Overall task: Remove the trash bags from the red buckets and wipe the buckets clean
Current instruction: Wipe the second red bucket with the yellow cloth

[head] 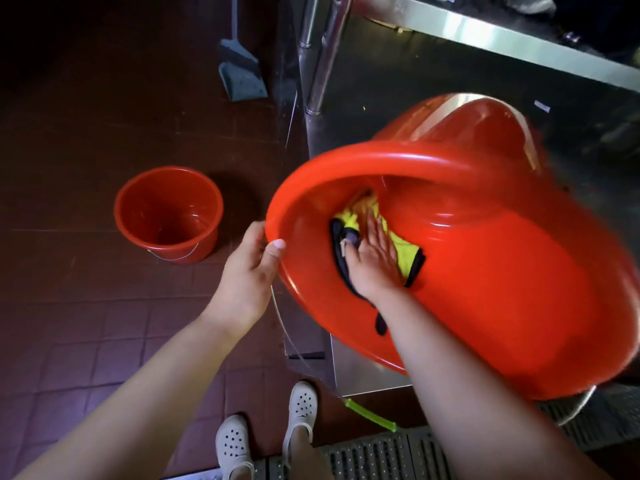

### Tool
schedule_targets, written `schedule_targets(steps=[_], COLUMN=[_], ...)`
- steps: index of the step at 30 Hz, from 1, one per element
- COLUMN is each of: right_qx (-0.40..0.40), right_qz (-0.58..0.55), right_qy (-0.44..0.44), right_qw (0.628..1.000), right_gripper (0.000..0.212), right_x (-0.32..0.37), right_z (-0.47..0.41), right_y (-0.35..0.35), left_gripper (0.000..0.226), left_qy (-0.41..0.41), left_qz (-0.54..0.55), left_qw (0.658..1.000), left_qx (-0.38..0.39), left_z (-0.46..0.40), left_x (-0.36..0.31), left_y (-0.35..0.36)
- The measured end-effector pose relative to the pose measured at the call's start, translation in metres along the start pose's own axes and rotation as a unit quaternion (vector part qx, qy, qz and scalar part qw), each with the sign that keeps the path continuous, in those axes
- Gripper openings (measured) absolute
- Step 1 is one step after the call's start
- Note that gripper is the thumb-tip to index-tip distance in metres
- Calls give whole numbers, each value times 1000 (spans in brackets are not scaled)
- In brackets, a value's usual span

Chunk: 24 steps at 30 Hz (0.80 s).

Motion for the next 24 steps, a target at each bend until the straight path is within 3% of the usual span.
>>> schedule_targets(steps=[7,11,13,22,24], right_qx=[17,27,37,16,6], right_qz=[56,58,47,4,-12], right_qy=[52,57,54,-101,-112], right_qw=[997,996,997,995,994], right_gripper=[72,70,68,68,66], right_x=[-47,-40,-29,25,20], right_z=[-51,-47,-34,100,95], right_y=[-6,-5,-5,16,12], left_gripper=[18,21,23,39,28], left_qy=[20,-122,-151,-89,-71], left_qz=[67,81,103,110,76], left_qw=[997,988,982,989,993], left_qx=[34,49,58,32,46], left_z=[6,28,38,37,32], left_x=[-9,32,44,39,33], left_y=[4,14,20,20,19])
Point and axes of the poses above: each hand's wrist, its own z-axis away from the middle knuckle, its own y-axis out of the palm, x = y × z, the point moved 5 cm from there along -z, towards the middle knuckle, and after that the axes turned 5 degrees about z, right-handed, at the moved point
